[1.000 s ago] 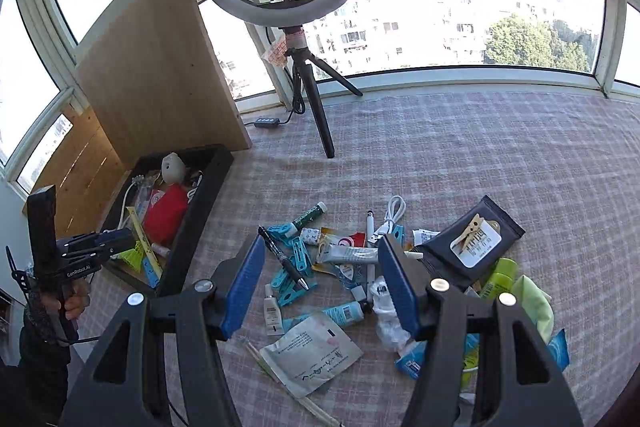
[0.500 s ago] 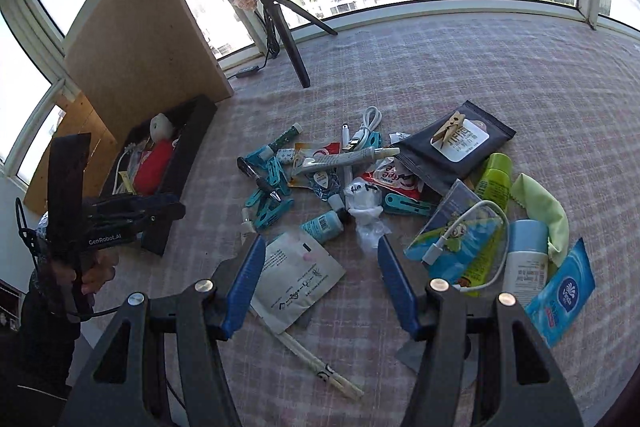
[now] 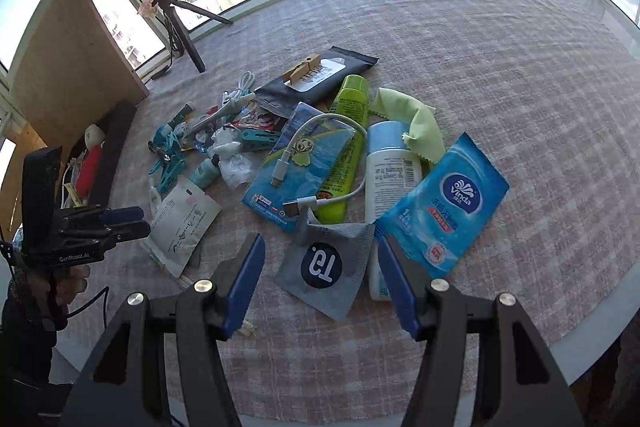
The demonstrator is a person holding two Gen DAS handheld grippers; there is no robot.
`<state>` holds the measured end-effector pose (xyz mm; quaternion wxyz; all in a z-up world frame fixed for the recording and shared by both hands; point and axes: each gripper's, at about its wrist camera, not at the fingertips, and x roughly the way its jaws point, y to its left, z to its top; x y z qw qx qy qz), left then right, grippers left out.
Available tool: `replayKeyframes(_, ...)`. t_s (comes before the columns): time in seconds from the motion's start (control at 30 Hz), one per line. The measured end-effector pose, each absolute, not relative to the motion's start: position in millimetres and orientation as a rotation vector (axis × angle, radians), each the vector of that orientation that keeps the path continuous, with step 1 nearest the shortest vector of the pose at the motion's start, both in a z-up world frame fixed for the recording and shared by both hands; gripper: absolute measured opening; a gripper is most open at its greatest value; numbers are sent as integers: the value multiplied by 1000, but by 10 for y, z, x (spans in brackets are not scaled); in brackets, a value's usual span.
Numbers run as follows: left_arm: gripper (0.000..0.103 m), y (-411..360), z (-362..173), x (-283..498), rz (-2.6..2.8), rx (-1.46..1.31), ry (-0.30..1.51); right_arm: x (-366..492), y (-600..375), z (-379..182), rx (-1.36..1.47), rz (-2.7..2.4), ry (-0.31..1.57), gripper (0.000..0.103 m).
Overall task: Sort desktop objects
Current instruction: 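Grasp the white paper packet with the left tool while the right grasps the grey printed pouch, then carry the white packet and grey pouch into the tray and open both tools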
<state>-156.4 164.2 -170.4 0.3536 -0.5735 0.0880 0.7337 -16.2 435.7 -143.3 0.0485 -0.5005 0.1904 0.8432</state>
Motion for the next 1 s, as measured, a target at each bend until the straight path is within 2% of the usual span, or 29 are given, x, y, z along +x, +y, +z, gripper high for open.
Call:
replayKeyframes(0.27, 43, 1813, -1818, -1524, 1844, -1509, 283, 75, 4448, -1766, -1558, 2508, 840, 58)
replayKeyframes(0.57, 43, 1925, -1837, -1527, 1811, -1521, 275, -62, 4390, -1962, -1572, 2513, 973, 58)
replayKeyframes(0.77, 43, 2012, -1839, -1499, 1815, -1504, 288, -204, 4253, -2074, -1603, 2516, 969, 58)
replayKeyframes(0.83, 41, 2033, -1831, -1472, 1826, -1489, 297, -243, 4230, -2074, -1593, 2522, 961, 53)
replayKeyframes(0.87, 34, 2041, -1818, -1465, 1834, -1480, 298, -258, 4223, -2074, -1589, 2524, 952, 45)
replayKeyframes(0.9, 30, 2040, -1803, -1462, 1840, -1472, 291, -266, 4216, -2072, -1590, 2530, 951, 31)
replayKeyframes(0.93, 27, 2034, -1784, -1455, 1842, -1467, 281, -274, 4211, -2068, -1589, 2539, 960, 25)
replayKeyframes(0.97, 23, 2022, -1762, -1454, 1849, -1460, 268, -275, 4208, -2060, -1582, 2549, 972, 12)
replayKeyframes(1.0, 18, 2008, -1737, -1452, 1858, -1450, 254, -275, 4199, -2045, -1572, 2559, 975, 9)
